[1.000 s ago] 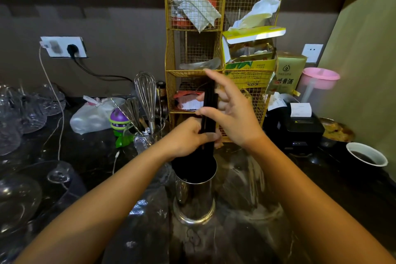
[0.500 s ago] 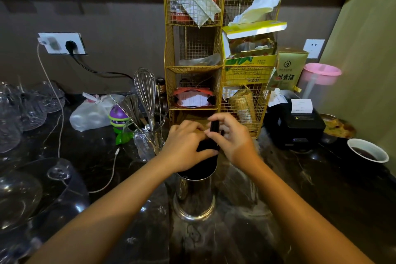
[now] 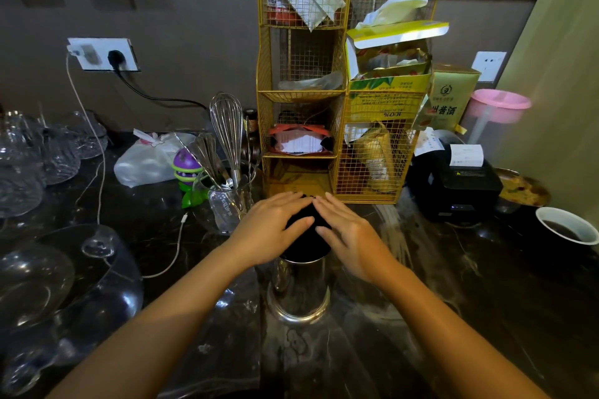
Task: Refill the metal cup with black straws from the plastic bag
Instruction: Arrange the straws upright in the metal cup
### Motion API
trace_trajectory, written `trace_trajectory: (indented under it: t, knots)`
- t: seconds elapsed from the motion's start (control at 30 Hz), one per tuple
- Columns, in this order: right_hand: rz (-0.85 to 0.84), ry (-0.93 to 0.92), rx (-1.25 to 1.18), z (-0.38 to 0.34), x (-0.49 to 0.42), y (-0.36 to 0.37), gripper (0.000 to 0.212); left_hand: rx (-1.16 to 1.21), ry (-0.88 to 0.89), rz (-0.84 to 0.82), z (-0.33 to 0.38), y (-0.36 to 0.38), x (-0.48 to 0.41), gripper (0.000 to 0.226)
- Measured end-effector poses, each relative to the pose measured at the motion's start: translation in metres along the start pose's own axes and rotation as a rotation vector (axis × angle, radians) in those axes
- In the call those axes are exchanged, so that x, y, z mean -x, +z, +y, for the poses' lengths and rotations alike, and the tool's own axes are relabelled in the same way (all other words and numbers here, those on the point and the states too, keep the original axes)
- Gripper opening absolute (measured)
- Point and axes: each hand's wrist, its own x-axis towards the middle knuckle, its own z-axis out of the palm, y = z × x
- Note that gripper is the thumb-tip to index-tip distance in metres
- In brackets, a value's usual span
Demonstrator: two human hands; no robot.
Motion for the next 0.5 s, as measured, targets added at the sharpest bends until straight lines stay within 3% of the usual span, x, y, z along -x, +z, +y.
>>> trace_trajectory:
  t: [0.17,0.33,0.5]
  knots:
    - [0.048,-0.022,0.025,-0.006,-0.001,-0.01,0.055,0.106,0.021,0.041,0.002,-0.009,-0.001,0.043]
    - [0.184,-0.086,0.073,-0.022,0.003,-0.02,0.039,0.172,0.003,0.158,-0.001,-0.028,0.005,0.031]
    - [0.075,0.093,-0.057,-0.04,0.007,-0.013,0.037,0.18,0.024,0.164,-0.003,-0.041,0.023,0.017]
